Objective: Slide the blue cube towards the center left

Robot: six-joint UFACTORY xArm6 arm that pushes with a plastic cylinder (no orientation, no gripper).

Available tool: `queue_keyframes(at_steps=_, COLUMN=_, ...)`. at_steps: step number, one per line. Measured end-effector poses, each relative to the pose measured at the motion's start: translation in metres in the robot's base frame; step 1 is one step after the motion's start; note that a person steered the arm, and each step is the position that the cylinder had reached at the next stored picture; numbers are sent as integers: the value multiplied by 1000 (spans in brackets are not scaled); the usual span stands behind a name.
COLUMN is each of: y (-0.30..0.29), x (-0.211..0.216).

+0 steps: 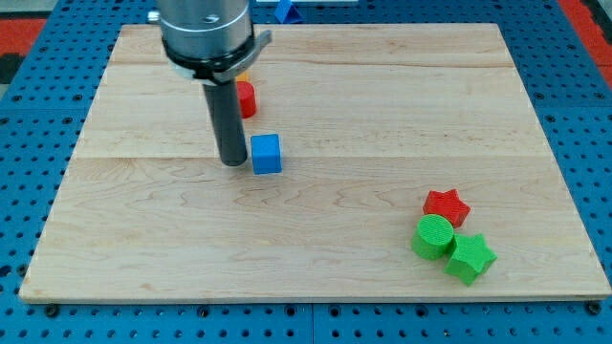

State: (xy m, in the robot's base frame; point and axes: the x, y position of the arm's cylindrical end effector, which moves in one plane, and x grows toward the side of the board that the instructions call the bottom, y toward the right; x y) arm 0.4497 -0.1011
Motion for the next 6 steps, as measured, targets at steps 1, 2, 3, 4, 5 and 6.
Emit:
queue_keyframes(at_steps=1, y=12, x=64)
queue_keyframes(at_steps=2, y=93, x=44)
queue_keyframes(at_steps=3, y=81, x=-5)
queue_keyframes(at_steps=4, y=10, x=-12)
queue_keyframes(at_steps=5, y=-27, x=-15)
queue_keyframes(at_steps=6, y=-25, x=-15)
